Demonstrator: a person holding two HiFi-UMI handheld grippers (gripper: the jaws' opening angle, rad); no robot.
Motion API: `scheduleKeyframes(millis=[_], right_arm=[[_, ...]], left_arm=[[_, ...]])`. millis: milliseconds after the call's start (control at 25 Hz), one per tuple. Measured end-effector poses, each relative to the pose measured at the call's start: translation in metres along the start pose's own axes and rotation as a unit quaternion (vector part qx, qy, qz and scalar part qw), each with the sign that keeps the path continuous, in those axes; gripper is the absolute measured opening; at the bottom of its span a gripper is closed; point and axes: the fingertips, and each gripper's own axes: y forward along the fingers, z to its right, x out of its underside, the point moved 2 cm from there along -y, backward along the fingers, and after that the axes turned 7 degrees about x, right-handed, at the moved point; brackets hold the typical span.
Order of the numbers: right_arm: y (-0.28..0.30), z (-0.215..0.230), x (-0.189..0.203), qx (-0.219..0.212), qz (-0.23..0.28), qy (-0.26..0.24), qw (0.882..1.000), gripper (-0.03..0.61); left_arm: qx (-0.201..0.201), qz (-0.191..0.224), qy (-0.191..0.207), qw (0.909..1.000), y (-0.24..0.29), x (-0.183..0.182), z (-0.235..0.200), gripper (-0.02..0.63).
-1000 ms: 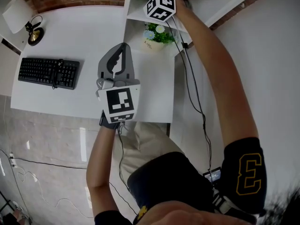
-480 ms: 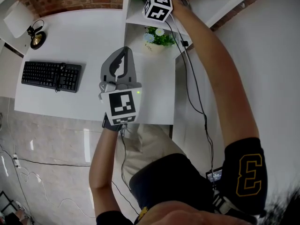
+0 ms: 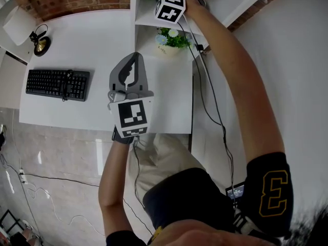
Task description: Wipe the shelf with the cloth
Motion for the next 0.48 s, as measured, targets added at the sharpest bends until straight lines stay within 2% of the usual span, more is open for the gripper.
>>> scheduleKeyframes(millis=[280,480], right_arm=[[-0.008,0.003,0.022,0.004,-0.029,0.064,0.998,0.046],[-0.015,0.011,0.033,0.023,-0.046,0.103,0.993,0.046]], left_arm=[[0.020,0.003,0.004,0.9998,0.007,-0.007,0.015,0.015],[0.033,0.005,0.011,0.9994,0.011,-0.010,0.024,0.015]])
